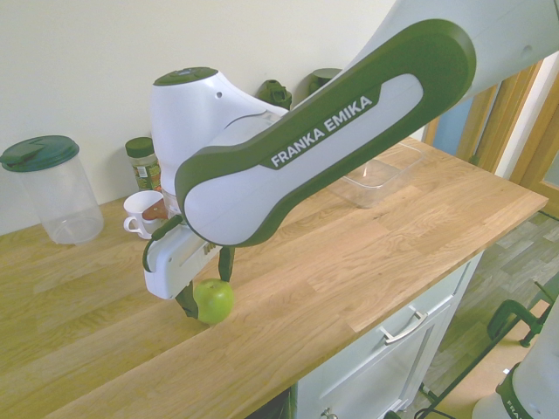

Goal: Put the apple into the container

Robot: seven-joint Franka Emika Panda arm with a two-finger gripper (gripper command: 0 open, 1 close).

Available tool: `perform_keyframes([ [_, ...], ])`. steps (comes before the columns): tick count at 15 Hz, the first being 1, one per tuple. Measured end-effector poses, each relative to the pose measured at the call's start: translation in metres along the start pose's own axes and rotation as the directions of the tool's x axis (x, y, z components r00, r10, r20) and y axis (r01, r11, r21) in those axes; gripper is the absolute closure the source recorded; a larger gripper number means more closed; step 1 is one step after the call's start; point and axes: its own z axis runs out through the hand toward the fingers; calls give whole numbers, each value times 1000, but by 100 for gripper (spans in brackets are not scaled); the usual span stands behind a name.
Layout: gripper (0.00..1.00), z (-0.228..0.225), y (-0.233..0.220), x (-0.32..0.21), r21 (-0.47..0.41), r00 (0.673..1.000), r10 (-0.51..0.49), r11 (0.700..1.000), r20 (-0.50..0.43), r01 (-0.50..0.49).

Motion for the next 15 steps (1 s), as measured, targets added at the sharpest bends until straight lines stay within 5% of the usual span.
perform_keyframes([
  [8,0,34,-8,-8,-46,1000,-13,999,23,14],
  [9,100,35,-7,-6,-48,1000,-9,999,20,10],
  [15,100,46,0,-2,-62,999,3,998,32,-1],
])
